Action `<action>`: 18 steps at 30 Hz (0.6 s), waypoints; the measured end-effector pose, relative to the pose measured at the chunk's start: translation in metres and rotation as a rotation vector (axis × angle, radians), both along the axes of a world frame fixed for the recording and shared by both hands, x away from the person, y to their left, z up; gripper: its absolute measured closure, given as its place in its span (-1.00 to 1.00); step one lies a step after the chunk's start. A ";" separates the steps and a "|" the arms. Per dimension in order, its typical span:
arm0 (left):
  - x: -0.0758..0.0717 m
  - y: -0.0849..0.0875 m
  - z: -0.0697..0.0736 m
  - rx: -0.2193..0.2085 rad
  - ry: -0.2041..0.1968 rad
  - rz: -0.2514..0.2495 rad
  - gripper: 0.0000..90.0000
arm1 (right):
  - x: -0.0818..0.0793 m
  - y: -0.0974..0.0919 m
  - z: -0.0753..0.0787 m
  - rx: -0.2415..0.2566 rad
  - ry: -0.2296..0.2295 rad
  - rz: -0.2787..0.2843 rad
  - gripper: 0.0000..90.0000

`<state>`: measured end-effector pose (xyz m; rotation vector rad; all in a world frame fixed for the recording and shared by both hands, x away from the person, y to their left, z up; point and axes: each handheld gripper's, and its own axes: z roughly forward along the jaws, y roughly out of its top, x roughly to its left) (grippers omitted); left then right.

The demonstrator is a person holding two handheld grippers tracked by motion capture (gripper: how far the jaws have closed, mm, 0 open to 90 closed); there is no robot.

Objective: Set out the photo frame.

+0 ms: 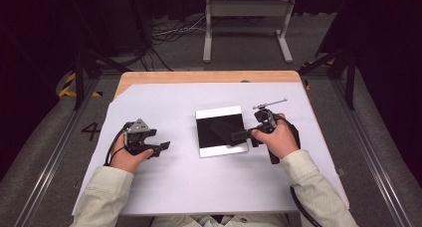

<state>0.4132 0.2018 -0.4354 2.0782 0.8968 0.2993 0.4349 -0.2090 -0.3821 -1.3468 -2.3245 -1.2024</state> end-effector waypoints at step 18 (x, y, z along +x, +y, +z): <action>0.000 -0.001 -0.001 0.000 0.004 -0.002 -0.47 | -0.019 -0.009 0.005 -0.028 0.042 0.173 0.87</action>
